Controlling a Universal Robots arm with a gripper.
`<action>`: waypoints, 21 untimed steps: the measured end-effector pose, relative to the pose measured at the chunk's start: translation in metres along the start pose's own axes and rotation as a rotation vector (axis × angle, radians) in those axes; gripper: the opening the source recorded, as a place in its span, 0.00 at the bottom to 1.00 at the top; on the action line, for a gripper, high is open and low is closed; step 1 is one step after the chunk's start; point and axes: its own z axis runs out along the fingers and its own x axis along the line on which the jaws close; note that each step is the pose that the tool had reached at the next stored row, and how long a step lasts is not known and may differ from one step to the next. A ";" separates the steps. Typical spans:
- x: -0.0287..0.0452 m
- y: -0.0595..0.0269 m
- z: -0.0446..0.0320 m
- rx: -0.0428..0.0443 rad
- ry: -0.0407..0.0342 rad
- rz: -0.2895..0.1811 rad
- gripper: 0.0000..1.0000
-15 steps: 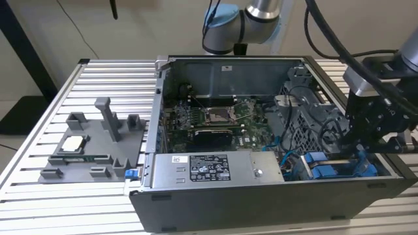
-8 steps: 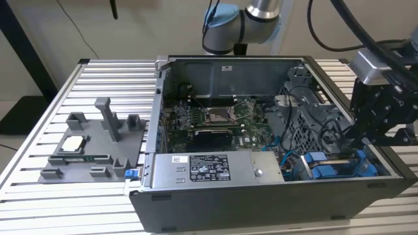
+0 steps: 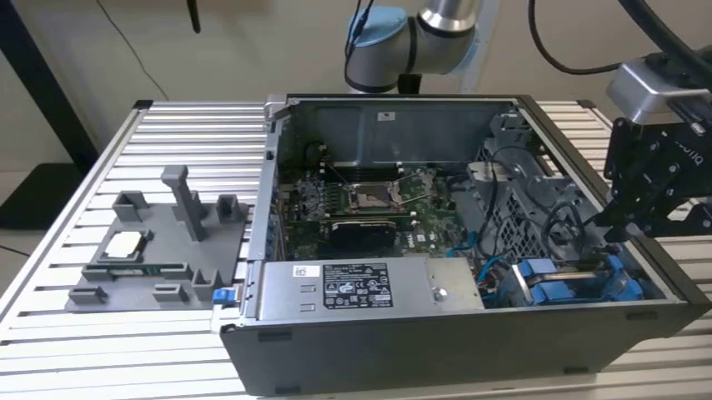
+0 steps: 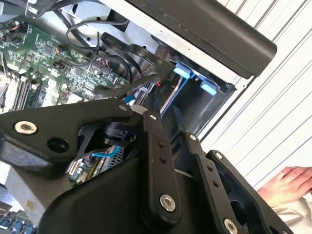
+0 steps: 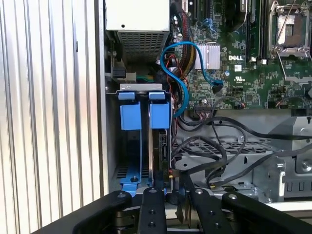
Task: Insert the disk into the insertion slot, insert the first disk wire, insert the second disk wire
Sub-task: 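Insert the second disk wire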
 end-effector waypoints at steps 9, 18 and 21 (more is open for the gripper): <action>0.0000 0.0000 -0.0001 0.0000 0.0003 0.000 0.27; -0.0002 -0.0056 0.0000 0.0000 0.0002 0.000 0.27; -0.0003 -0.0086 -0.0001 0.0000 0.0004 0.000 0.27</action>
